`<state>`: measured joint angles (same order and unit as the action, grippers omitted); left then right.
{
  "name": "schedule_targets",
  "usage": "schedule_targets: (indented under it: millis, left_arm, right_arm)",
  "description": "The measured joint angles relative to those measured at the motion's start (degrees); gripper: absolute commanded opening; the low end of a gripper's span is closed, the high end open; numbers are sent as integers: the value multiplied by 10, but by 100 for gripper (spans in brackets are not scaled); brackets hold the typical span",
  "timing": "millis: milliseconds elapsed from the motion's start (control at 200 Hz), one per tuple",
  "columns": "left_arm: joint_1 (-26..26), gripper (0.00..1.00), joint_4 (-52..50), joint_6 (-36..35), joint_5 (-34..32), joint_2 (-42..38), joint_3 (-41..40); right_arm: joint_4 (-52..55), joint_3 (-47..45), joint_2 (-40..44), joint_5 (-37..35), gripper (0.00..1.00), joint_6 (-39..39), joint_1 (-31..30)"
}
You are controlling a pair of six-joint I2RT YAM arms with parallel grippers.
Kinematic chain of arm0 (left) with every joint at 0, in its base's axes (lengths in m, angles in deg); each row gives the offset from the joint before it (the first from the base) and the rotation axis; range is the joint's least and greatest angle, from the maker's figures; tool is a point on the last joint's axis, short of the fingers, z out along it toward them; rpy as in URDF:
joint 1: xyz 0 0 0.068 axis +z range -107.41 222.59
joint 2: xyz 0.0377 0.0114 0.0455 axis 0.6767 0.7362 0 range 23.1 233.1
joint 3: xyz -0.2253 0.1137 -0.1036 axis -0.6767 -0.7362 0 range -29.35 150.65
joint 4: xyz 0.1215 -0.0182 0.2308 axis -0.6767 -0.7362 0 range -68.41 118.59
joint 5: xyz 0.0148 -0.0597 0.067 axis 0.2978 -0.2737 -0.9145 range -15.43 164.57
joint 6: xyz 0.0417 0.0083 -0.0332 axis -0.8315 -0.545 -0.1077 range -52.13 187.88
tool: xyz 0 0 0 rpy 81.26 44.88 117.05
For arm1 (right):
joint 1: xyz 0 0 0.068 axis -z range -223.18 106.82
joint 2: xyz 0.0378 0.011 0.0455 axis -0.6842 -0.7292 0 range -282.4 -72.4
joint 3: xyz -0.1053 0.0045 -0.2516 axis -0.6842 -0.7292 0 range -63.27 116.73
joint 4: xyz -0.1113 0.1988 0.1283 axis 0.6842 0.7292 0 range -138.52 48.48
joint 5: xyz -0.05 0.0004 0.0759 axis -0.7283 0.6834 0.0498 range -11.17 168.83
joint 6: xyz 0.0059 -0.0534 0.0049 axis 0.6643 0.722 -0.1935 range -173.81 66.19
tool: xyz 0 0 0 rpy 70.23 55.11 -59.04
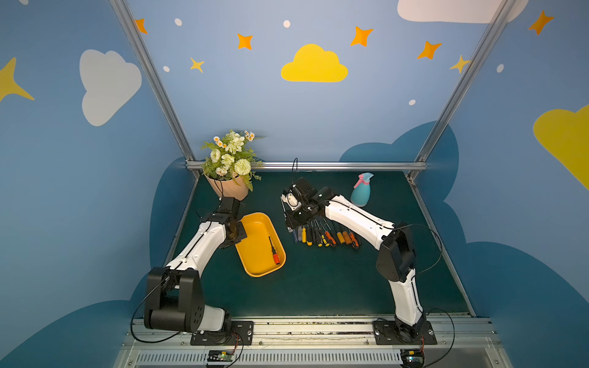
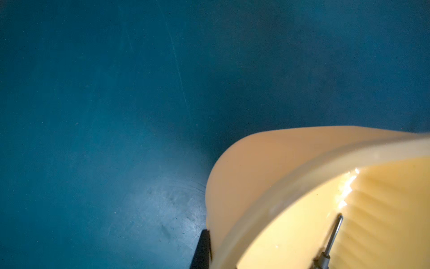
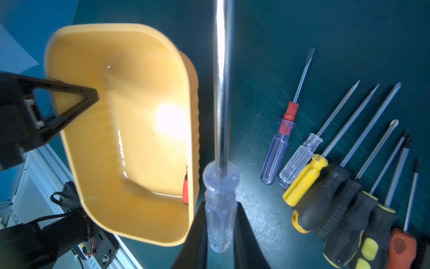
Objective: Take out the screwdriver from the storage box
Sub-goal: Place the screwdriver at the center of the board.
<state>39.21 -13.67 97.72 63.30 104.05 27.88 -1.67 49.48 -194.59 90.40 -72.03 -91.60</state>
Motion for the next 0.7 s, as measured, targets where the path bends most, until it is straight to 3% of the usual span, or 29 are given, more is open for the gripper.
schedule_targets:
  millis: [335,701]
  left_arm:
    - [14,3,-7,-1,-2,-10,-4]
    - [14,3,-7,-5,-1,-9,-4]
  right_arm:
    - [87,156,-170,7,0,-6,2]
    - [124,179,-219,6,0,-41,11]
